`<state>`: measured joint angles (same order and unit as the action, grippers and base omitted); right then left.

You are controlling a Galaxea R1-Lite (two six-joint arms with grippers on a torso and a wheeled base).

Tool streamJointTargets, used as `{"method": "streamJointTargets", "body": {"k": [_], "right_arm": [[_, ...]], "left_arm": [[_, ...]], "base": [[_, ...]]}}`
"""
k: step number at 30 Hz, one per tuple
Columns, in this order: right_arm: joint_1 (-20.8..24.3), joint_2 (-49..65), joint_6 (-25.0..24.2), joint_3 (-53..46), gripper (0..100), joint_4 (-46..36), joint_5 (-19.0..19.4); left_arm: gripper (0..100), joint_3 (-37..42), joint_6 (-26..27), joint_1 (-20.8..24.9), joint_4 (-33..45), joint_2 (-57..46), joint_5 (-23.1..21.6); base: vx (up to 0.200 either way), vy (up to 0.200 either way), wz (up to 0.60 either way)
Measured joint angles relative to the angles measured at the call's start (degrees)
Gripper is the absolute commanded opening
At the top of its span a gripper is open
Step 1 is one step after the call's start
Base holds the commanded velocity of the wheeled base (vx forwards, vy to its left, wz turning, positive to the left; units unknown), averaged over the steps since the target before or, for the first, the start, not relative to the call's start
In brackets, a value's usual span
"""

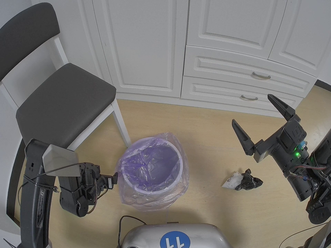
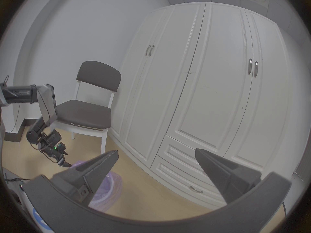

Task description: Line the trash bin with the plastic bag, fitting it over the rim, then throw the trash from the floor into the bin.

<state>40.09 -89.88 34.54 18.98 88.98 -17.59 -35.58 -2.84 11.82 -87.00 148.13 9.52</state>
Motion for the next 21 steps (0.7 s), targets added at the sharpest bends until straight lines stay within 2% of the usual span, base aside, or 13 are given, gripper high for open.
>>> {"method": "streamJointTargets", "body": {"k": [5, 9, 15, 21], "right_arm": [[-0.7, -0.6, 0.0, 0.0, 100, 0.0, 0.0], [-1.0, -1.3, -0.5, 0.1, 100, 0.0, 0.0], [-1.1, -2.2, -1.1, 0.3, 100, 0.0, 0.0], [-1.6, -2.6, -1.6, 0.7, 100, 0.0, 0.0]], "left_arm": [[100, 5.3, 2.6, -0.9, -0.1, -6.2, -3.1], [100, 6.8, 3.5, -2.1, -0.4, -9.5, -3.8], [100, 4.7, 2.5, -2.1, -0.6, -8.7, -4.2], [100, -1.5, -1.4, -1.2, -0.6, -4.0, -3.9]], "base": [[0.0, 0.0, 0.0], [0.0, 0.0, 0.0], [0.0, 0.0, 0.0], [0.0, 0.0, 0.0]]}}
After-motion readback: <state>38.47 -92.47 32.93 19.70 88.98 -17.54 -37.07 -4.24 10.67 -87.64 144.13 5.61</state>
